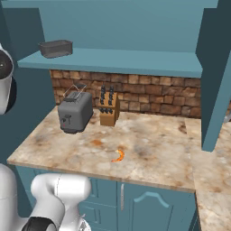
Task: Retrieve the tupperware from the cabinet, then place the raw meat into the tupperware to avoid contamination.
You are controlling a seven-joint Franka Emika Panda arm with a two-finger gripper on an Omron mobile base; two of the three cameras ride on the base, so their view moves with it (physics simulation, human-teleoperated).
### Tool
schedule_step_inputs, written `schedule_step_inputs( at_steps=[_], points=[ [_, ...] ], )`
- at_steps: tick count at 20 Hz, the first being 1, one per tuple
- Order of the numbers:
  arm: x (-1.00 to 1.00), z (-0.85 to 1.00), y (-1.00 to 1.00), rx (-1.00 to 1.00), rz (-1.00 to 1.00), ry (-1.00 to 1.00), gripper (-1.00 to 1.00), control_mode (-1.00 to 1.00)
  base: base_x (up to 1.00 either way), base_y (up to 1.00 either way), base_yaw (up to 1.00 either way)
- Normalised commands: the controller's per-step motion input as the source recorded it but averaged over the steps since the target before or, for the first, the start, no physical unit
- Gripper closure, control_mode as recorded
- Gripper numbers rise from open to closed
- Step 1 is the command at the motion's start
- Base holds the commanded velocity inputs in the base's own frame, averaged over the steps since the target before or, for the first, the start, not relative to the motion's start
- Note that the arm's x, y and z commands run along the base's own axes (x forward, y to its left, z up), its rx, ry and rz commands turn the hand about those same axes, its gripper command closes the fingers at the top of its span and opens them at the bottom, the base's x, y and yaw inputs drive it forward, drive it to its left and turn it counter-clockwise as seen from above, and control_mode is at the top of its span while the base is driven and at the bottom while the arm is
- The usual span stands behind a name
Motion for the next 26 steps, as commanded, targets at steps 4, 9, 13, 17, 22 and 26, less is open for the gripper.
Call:
schedule_step_inputs(
  at_steps=[4, 9, 13, 17, 22, 26],
  points=[
    [0.0, 0.13, -0.52, 0.04, -0.25, 0.22, -1.0, -1.0, 0.0, 0.0, 0.0],
    [0.0, 0.01, -0.41, 0.11, -0.18, 0.21, -1.0, -1.0, 0.0, 0.0, 0.0],
    [0.0, 0.0, -0.31, 0.14, -0.16, 0.21, -1.0, -1.0, 0.0, 0.0, 0.0],
    [0.12, 0.0, -0.07, 0.14, -0.17, 0.16, -1.0, -1.0, 0.0, 0.0, 0.0],
    [0.24, 0.0, 0.0, 0.1, -0.14, 0.05, -1.0, -1.0, 0.0, 0.0, 0.0],
    [0.22, -0.02, 0.0, 0.11, -0.09, 0.01, -1.0, -1.0, 0.0, 0.0, 0.0]
  ],
)
